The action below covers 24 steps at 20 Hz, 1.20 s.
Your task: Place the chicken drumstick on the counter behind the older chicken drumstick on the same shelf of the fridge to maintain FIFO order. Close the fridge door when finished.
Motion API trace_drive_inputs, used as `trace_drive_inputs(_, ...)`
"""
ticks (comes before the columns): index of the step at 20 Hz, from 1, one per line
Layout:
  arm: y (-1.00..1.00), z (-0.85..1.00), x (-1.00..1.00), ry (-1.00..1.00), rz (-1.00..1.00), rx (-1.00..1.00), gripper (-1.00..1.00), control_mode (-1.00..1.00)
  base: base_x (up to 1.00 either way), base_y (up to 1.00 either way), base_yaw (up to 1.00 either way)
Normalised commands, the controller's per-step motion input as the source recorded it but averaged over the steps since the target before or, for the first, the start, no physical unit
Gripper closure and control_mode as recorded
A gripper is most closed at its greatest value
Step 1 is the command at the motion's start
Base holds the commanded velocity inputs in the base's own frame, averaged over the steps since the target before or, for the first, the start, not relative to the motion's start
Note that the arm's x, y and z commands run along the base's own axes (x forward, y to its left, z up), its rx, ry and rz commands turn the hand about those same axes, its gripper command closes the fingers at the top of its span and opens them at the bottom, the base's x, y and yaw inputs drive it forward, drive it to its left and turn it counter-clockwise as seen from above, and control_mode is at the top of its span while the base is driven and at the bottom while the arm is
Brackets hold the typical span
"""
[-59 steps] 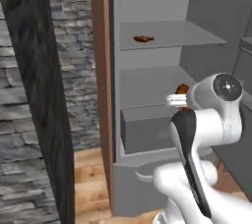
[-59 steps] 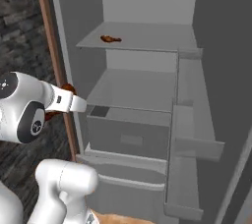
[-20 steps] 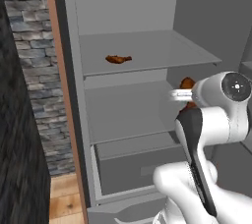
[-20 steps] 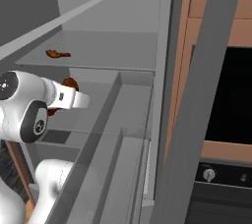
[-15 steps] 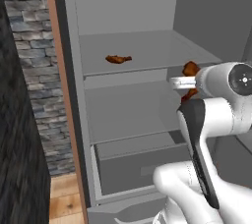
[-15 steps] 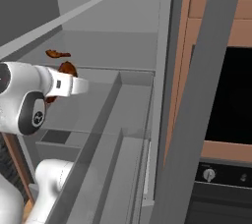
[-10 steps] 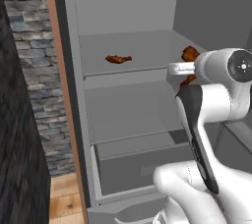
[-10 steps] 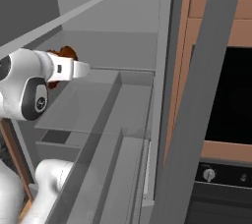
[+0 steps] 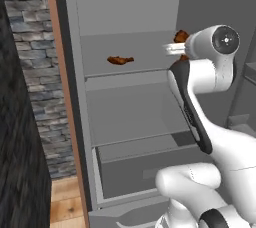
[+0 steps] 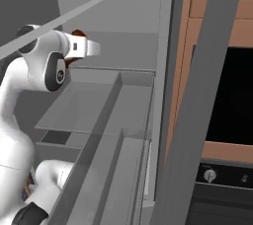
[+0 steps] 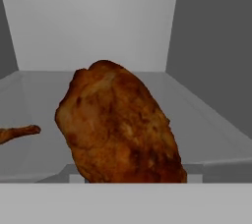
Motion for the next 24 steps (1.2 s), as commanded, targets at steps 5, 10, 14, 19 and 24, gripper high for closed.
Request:
trace_drive_inputs(5,0.00,0.00,0.86,-0.01,0.00,0.00,1.00,-1.00,0.00,0.00,0.00)
trace_drive_inputs(10,0.00,0.00,0.94,0.01,0.00,-0.01,1.00,-1.00,0.00,0.00,0.00)
trace_drive_inputs(14,0.00,-0.13,0.89,0.05,0.00,-0.07,1.00,-1.00,0.00,0.00,0.00)
trace_drive_inputs(19,0.00,-0.17,0.71,0.01,0.00,-0.09,1.00,-1.00,0.00,0.00,0.00)
trace_drive_inputs(24,0.00,-0.01,0.70,0.00,0.00,-0.05,1.00,-1.00,0.00,0.00,0.00)
